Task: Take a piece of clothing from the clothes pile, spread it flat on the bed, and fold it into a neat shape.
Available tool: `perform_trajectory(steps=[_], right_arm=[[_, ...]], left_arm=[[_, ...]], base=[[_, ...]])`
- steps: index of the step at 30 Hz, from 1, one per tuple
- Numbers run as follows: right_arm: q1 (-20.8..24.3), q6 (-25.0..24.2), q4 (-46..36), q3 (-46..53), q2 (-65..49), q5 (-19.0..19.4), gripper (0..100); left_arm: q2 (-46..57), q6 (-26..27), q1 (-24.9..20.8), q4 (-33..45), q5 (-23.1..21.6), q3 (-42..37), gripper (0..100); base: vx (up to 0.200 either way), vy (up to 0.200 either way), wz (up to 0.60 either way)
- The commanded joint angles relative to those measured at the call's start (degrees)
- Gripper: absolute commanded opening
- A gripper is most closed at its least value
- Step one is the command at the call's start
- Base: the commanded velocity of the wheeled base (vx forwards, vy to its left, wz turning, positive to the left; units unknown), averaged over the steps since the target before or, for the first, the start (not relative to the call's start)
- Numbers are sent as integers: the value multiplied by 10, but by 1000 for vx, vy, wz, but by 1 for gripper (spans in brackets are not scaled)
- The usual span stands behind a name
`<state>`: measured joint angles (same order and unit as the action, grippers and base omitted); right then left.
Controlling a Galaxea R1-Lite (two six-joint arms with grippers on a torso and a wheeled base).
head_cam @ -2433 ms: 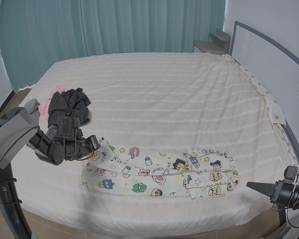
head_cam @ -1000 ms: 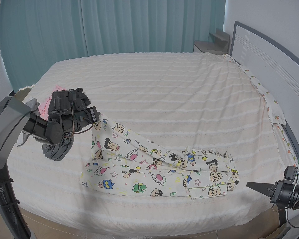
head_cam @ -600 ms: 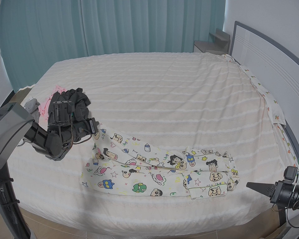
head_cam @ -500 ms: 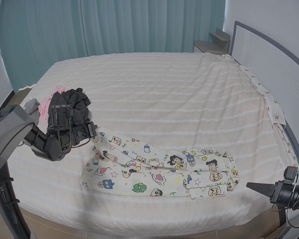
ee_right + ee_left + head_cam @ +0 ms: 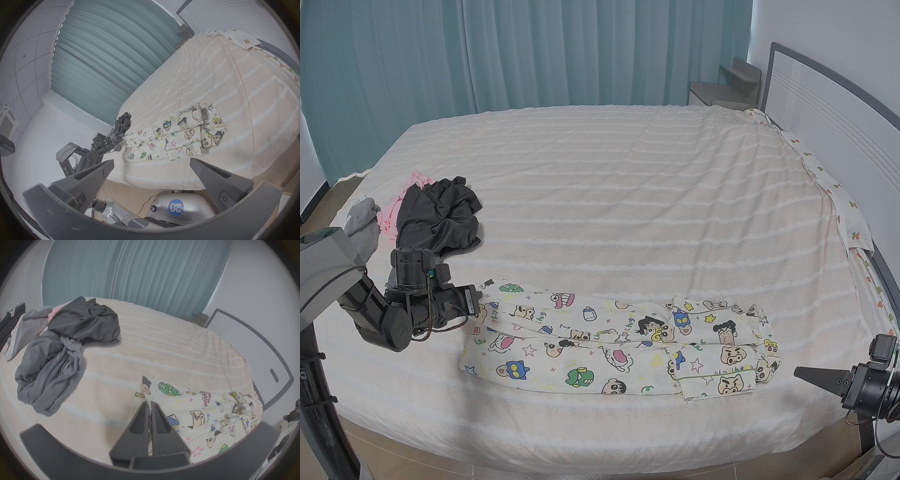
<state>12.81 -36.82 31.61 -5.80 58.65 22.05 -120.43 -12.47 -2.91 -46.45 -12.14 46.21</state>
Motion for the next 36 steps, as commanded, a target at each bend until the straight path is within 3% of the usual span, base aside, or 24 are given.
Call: perform_trajectory(steps=[1,12,13,23,26,32,36], right_arm=[[0,0,0,0,-1,0,100],[0,0,0,0,-1,0,100],[0,0,0,0,-1,1,100],[4,0,0,4,1,2,100],[13,0,0,5,0,1,100],[13,1,0,6,0,1,100],[13,1,0,6,0,1,100]], left_arm=[[-18,2,9,-1,-1,-10,0],[-76,-1,5,-45,2,-8,0],[-76,-4,4,-45,1,-4,100],[-31,-39,22,-37,-9,-29,100],[13,-50,26,11,-15,-27,100],[128,-144,26,80,-17,-21,100],[161,-151,23,130,-17,-24,100]], base=[[0,0,0],[0,0,0],[0,0,0],[0,0,0],[0,0,0],[0,0,0],[0,0,0]])
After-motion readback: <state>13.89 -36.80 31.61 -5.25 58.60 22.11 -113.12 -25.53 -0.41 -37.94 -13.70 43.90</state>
